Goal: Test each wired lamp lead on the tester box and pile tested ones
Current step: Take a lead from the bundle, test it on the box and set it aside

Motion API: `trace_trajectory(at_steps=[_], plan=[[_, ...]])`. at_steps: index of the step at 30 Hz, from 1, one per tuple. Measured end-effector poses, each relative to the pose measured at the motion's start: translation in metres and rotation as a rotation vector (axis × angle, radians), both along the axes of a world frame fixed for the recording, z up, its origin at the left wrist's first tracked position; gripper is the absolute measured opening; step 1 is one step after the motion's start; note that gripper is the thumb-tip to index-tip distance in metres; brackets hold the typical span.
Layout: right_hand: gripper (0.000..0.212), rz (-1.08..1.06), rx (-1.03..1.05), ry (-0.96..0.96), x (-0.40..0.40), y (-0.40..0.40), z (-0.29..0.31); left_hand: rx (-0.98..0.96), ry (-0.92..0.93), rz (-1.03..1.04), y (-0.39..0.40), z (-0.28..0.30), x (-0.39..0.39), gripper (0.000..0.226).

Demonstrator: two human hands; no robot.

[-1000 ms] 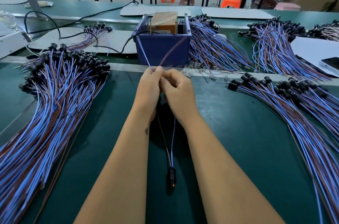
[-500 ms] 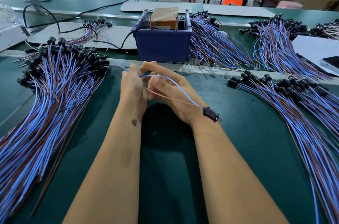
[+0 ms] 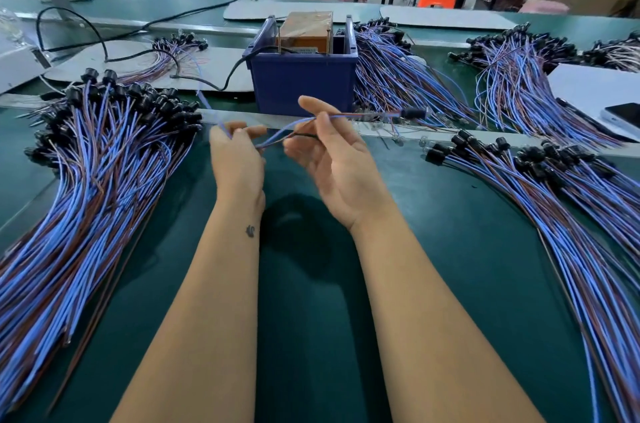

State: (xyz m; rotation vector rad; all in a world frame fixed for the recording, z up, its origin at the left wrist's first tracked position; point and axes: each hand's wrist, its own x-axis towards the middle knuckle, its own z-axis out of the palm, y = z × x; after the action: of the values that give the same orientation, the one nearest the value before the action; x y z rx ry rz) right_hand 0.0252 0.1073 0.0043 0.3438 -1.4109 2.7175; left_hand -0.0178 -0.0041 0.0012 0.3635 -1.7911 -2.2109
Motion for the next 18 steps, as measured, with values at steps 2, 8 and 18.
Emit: trace_trajectory(at_steps=[2,8,18], plan=[[0.033,-0.175,0.130,-0.052,-0.002,0.002,0.001,-0.043,0.027,-0.075,-0.001,0.000,0.003,0.025],[0.033,-0.312,0.125,-0.178,0.005,0.014,0.015,0.736,0.153,-0.546,-0.017,0.013,0.018,0.027],[0.030,-0.532,1.187,-0.444,0.052,0.107,0.018,0.585,0.310,-0.997,-0.029,0.013,0.038,0.044]])
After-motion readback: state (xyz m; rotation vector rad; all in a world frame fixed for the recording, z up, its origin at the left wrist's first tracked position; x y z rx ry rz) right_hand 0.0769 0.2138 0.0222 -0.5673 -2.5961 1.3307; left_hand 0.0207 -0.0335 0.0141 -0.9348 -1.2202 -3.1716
